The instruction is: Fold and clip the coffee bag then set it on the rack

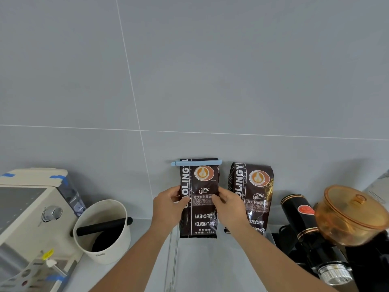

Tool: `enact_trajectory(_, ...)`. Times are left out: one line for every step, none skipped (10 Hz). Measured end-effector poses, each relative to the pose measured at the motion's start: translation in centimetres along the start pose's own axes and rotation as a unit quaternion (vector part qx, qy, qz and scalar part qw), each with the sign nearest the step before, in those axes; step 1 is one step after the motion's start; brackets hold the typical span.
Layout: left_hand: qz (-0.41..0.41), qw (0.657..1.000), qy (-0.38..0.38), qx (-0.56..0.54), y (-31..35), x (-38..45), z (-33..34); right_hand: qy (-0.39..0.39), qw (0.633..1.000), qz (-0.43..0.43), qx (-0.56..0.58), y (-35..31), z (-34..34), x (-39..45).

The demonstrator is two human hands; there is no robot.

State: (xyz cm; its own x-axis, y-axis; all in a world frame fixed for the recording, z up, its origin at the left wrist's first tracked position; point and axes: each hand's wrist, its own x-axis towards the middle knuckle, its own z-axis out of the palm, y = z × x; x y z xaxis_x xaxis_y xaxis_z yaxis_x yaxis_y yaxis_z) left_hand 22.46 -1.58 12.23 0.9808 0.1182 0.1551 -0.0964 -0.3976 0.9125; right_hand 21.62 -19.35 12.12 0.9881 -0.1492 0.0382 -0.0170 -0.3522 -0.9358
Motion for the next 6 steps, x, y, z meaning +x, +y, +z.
enact_trajectory(-0.009, 1.000, 0.010, 0.002, 0.5, -0.1, 0.1, 0.000, 1.000, 0.001, 0.006, 0.0, 0.0, -0.2)
enact_trajectory(-0.029, 0.999, 0.021, -0.004, 0.9, -0.3, 0.1, 0.002, 0.999, 0.022, 0.040, -0.7, -0.3, -0.5)
enact_trajectory(-0.054, 0.998, 0.037, -0.017, 1.2, -0.5, -0.3, 0.016, 0.993, 0.042, 0.112, -1.0, -1.0, -0.6)
enact_trajectory(-0.084, 0.994, 0.054, -0.042, 1.7, -0.6, -1.3, -0.002, 0.987, 0.058, 0.148, -2.5, -2.2, -1.1)
enact_trajectory(-0.099, 0.987, 0.021, -0.128, 2.8, -1.3, -2.9, -0.040, 0.970, 0.052, 0.234, -4.2, -4.2, -1.9)
enact_trajectory(-0.146, 0.959, -0.048, -0.237, 4.5, -2.7, -4.5, -0.052, 0.945, 0.077, 0.315, -6.2, -6.4, -3.6)
